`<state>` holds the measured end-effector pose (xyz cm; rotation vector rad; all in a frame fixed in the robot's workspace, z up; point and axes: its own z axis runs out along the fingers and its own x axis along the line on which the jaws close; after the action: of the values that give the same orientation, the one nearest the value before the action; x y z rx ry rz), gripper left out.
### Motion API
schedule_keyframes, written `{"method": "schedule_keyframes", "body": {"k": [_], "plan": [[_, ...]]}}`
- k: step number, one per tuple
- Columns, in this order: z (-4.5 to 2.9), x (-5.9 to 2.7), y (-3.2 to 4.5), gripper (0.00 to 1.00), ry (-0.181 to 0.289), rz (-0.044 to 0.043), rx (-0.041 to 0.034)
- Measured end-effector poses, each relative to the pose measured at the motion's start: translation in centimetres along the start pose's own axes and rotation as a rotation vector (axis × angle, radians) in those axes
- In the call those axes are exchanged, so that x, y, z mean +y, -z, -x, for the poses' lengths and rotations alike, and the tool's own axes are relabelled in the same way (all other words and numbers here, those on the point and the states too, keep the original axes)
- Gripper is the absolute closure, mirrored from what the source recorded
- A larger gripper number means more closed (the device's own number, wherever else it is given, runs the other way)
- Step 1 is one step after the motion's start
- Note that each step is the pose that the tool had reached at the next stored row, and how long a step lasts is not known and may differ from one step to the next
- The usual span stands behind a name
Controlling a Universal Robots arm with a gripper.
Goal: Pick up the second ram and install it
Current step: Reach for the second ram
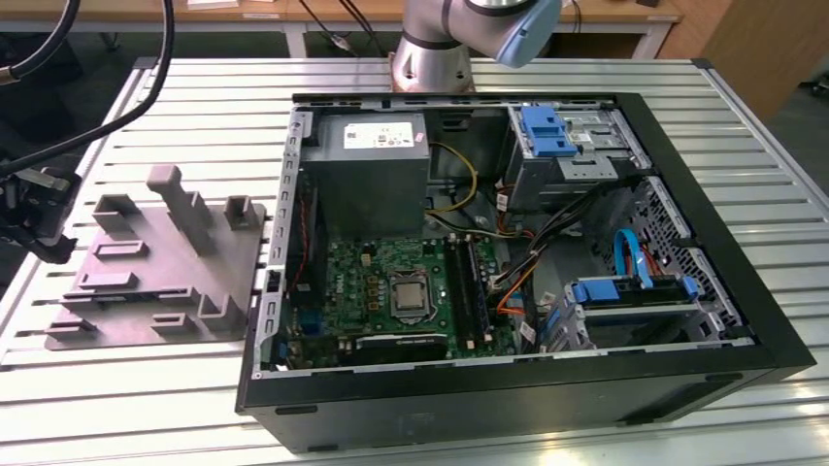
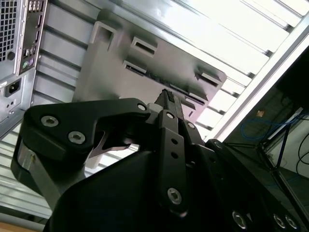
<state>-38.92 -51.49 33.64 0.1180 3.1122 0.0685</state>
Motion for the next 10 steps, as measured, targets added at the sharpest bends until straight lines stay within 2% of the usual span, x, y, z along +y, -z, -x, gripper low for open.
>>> {"method": "schedule_keyframes", "body": {"k": [4,10], "plan": [[-0.04,-0.28,-0.2,0.89,0.0,0.0,0.0],[-0.06,-0.42,-1.22,0.89,0.0,-0.0001,0.0001]]}}
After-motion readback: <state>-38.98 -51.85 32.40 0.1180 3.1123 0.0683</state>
